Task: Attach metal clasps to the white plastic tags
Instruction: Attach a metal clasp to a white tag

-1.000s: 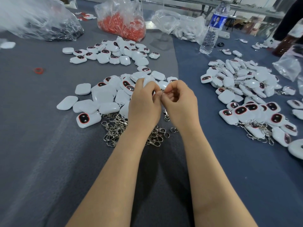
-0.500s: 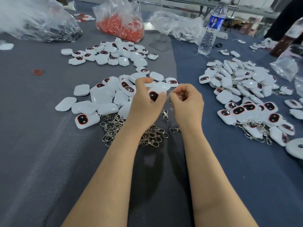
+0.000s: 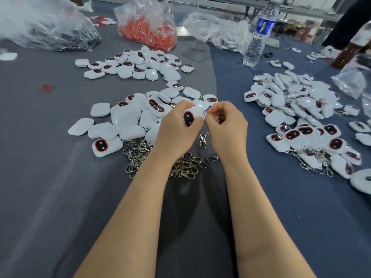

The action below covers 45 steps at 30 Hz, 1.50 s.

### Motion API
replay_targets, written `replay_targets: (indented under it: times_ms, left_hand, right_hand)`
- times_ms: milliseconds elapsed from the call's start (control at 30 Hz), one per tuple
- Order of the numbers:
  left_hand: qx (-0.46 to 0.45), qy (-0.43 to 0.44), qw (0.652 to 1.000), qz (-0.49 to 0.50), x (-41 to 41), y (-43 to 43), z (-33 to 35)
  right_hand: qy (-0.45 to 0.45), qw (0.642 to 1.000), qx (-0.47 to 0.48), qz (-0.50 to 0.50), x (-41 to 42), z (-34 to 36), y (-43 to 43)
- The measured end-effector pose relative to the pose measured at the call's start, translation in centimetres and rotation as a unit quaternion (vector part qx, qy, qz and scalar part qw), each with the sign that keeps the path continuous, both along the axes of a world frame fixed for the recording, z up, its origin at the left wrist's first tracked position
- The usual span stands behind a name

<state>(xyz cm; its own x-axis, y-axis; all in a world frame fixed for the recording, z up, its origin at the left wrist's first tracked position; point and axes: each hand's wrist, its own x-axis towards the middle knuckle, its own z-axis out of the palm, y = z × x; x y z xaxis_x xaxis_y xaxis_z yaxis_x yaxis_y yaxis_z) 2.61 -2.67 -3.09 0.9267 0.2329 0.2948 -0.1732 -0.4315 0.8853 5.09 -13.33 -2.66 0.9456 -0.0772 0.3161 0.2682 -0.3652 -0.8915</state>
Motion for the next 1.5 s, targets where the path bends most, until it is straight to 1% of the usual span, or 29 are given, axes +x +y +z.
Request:
replay_targets:
  times_ms: [267,367,467,600,700,767,800,833,900,967,1033,1100,1167,1233,1300,1367,1400,1433,1467,1500]
  left_hand:
    - [0.053,-0.018,0.998,0.029,0.1,-0.1,-0.2]
    - [0.044,-0.031,0.998,0.042,-0.1,-0.2,0.0]
    - [0.047,-0.023,0.998,0.044,-0.1,-0.2,0.0]
    - [0.076,-0.012,0.996,0.039,-0.1,-0.1,-0.2]
    - [0.154,-0.017,0.987,0.036,-0.2,0.1,-0.5]
    - [0.181,-0.029,0.983,0.031,-0.1,0.2,-0.7]
    - [0.164,-0.034,0.986,0.027,-0.1,0.2,-0.7]
    - [0.127,-0.034,0.991,0.024,0.0,0.3,-0.6]
    - [0.019,-0.017,0.999,0.021,0.1,0.4,-0.3]
    - [-0.110,0.023,0.993,0.027,0.2,0.4,0.1]
    - [-0.247,0.076,0.966,0.012,0.2,0.5,0.6]
    - [-0.393,0.108,0.913,-0.028,0.1,0.6,1.0]
    - [-0.485,0.129,0.863,-0.065,0.1,0.9,1.2]
    - [-0.520,0.143,0.836,-0.098,0.0,1.1,1.3]
    - [-0.526,0.160,0.827,-0.116,0.0,1.2,1.3]
    - [-0.529,0.164,0.826,-0.104,0.0,1.2,1.3]
    - [-0.523,0.159,0.833,-0.083,0.1,1.1,1.2]
    - [-0.497,0.151,0.853,-0.056,0.1,1.0,1.2]
    - [-0.442,0.140,0.886,-0.028,0.2,0.9,1.1]
    - [-0.357,0.126,0.926,-0.001,0.1,0.8,1.1]
  right_hand:
    - [-0.001,1.000,-0.021,0.003,0.0,-0.2,0.3]
    - [0.001,1.000,-0.025,0.006,0.0,-0.2,0.5]
    - [-0.005,0.999,-0.031,0.013,-0.1,-0.3,0.5]
    - [-0.011,0.994,-0.105,0.029,0.0,-0.6,0.7]
    - [0.010,0.985,-0.169,0.038,0.2,-0.7,0.7]
    - [0.011,0.983,-0.177,0.038,0.3,-0.8,0.5]
    - [0.003,0.985,-0.167,0.040,0.2,-0.7,0.5]
    - [-0.007,0.988,-0.146,0.046,0.1,-0.6,0.4]
    - [-0.021,0.994,-0.085,0.063,-0.2,-0.2,0.4]
    - [-0.021,0.997,-0.029,0.072,-0.2,0.1,0.5]
    - [-0.011,0.997,0.005,0.079,-0.1,0.3,0.5]
    - [-0.003,0.996,0.017,0.089,-0.1,0.3,0.5]
    - [-0.005,0.995,0.024,0.097,-0.1,0.3,0.5]
    - [-0.012,0.994,0.035,0.100,-0.2,0.3,0.6]
    - [-0.021,0.994,0.037,0.096,-0.2,0.4,0.6]
    - [-0.030,0.995,0.013,0.090,-0.3,0.3,0.7]
    - [-0.038,0.995,-0.010,0.088,-0.3,0.2,0.6]
    - [-0.047,0.994,-0.039,0.087,-0.4,0.1,0.6]
    - [-0.056,0.992,-0.067,0.087,-0.4,0.1,0.5]
    - [-0.061,0.990,-0.094,0.087,-0.4,0.0,0.4]
